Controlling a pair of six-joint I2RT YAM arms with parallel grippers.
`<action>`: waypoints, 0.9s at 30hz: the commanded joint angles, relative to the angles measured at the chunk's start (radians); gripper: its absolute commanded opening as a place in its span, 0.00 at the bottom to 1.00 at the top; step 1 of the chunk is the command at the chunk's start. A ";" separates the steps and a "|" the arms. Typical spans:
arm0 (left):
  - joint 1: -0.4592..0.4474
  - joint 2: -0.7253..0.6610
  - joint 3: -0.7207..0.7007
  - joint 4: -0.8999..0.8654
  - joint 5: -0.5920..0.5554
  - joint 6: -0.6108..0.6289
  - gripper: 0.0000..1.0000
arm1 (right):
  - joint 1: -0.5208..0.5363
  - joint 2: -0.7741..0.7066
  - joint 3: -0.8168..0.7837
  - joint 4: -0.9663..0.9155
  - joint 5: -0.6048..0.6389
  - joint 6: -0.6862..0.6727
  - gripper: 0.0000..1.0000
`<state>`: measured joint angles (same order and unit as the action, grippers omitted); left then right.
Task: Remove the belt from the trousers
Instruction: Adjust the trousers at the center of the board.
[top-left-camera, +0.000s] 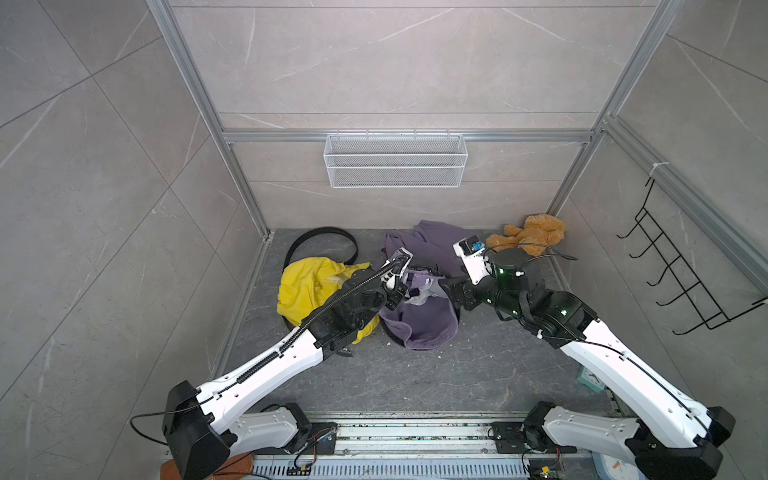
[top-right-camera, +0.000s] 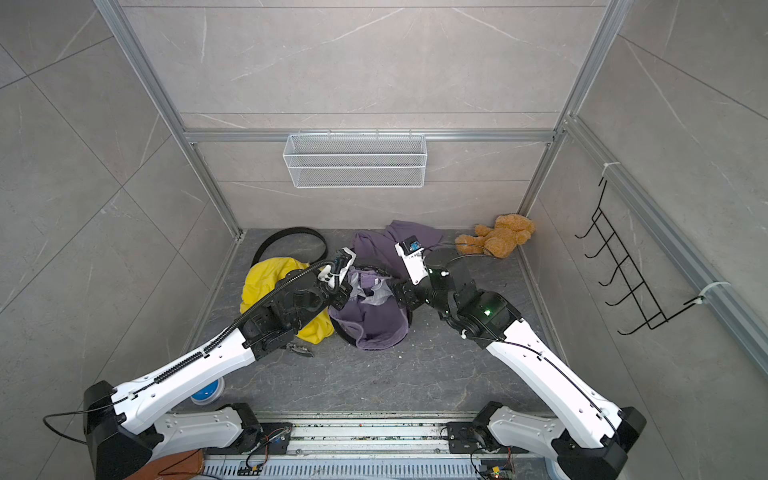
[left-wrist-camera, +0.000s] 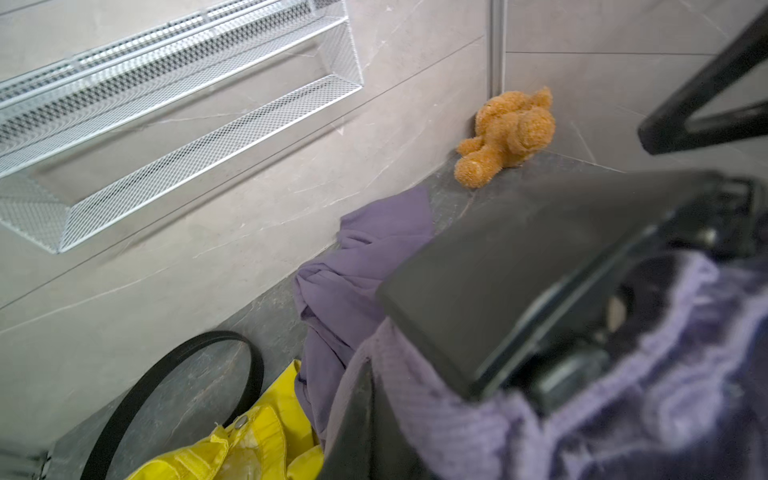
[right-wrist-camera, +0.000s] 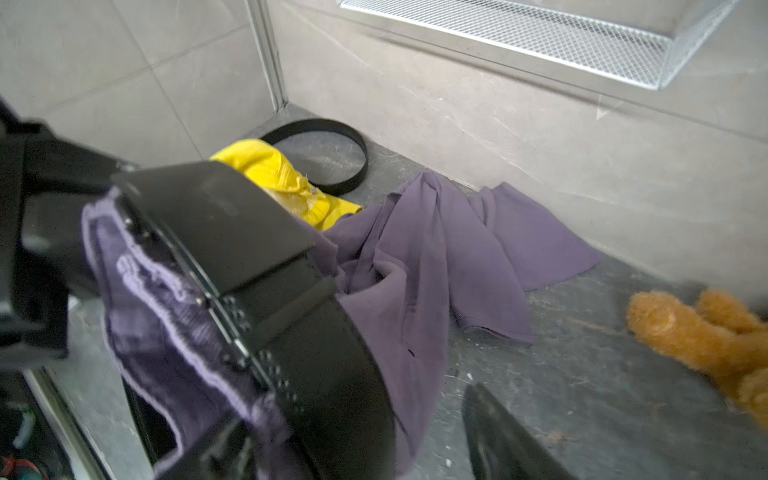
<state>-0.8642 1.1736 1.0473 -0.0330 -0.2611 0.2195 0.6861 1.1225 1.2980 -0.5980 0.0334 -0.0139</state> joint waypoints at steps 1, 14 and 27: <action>-0.001 -0.080 0.033 0.015 0.106 0.066 0.00 | -0.001 -0.038 0.053 -0.080 -0.087 -0.116 0.88; -0.004 -0.081 0.080 -0.081 0.133 0.018 0.00 | -0.001 0.126 0.087 -0.104 -0.588 -0.130 0.93; -0.004 -0.108 0.060 -0.075 0.174 -0.035 0.00 | 0.012 0.108 -0.122 0.164 -0.436 -0.069 0.00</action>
<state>-0.8639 1.1225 1.0649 -0.2089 -0.1253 0.2317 0.6937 1.2476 1.1885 -0.5022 -0.4419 -0.0700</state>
